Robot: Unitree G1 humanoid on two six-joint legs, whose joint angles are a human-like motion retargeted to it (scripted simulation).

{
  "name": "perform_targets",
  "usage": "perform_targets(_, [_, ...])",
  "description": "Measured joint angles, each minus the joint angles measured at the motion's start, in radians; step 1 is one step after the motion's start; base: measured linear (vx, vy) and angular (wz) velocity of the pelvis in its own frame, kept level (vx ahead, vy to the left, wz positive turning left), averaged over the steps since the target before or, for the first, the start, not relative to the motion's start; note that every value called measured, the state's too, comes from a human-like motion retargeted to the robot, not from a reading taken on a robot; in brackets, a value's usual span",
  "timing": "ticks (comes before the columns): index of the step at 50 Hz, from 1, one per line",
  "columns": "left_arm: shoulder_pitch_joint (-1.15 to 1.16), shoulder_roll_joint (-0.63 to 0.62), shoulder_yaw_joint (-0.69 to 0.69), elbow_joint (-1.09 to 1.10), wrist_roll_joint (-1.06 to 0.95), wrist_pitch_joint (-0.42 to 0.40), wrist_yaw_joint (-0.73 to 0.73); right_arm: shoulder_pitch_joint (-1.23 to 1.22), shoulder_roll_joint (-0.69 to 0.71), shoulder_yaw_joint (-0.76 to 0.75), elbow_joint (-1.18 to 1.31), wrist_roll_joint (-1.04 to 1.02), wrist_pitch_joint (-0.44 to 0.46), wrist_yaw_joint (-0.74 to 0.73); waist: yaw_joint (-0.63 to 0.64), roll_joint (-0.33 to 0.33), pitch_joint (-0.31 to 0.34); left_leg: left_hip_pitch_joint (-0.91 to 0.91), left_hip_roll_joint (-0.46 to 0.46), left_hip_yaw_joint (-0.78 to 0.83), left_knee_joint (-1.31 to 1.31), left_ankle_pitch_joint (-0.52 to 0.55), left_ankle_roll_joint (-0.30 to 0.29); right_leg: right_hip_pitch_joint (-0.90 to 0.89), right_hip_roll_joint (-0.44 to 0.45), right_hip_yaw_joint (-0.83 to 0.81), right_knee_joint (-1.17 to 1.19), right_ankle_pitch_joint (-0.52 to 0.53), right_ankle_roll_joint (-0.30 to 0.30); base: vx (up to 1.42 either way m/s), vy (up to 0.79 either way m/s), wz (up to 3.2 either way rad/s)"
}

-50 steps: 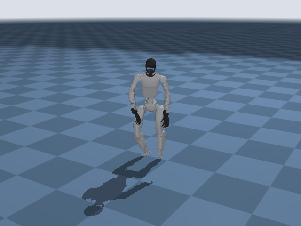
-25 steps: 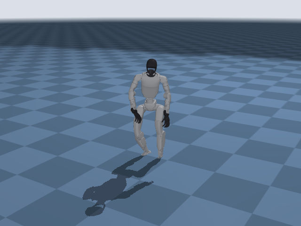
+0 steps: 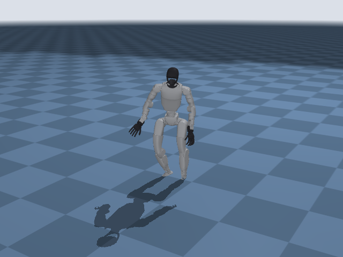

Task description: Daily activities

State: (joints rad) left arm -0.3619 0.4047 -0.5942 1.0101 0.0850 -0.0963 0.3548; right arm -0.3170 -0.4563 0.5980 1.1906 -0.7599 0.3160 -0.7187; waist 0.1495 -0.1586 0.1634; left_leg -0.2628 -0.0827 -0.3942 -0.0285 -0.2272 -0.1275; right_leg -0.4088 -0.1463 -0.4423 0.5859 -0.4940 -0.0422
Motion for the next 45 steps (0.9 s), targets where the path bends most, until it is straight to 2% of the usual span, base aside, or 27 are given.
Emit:
perform_targets(13, [0.001,-0.013,-0.050,-0.001,0.056,-0.006,-0.023,-0.100,0.052,0.134,-0.099,-0.077,-0.076,0.032,0.014,0.022,0.007,0.009,0.000,0.021,0.000,0.003,-0.002,-0.003,-0.006,0.005,0.023,-0.001,0.002,0.00,0.00,0.00])
perform_targets(23, [0.014,-0.033,-0.060,-0.017,0.048,-0.012,-0.051,-0.170,0.047,0.217,-0.077,-0.148,-0.096,0.102,0.023,0.034,0.009,0.013,-0.011,0.022,-0.001,0.005,-0.003,-0.011,-0.024,0.008,0.054,-0.007,0.004,0.00,0.00,0.00])
perform_targets(45, [0.030,-0.106,-0.021,-0.006,-0.068,-0.013,-0.072,-0.243,0.058,0.282,0.010,-0.164,-0.127,0.144,0.025,0.064,0.007,0.011,-0.048,0.005,-0.003,0.022,0.002,-0.027,-0.071,0.007,0.105,-0.029,0.000,0.00,0.00,0.00])
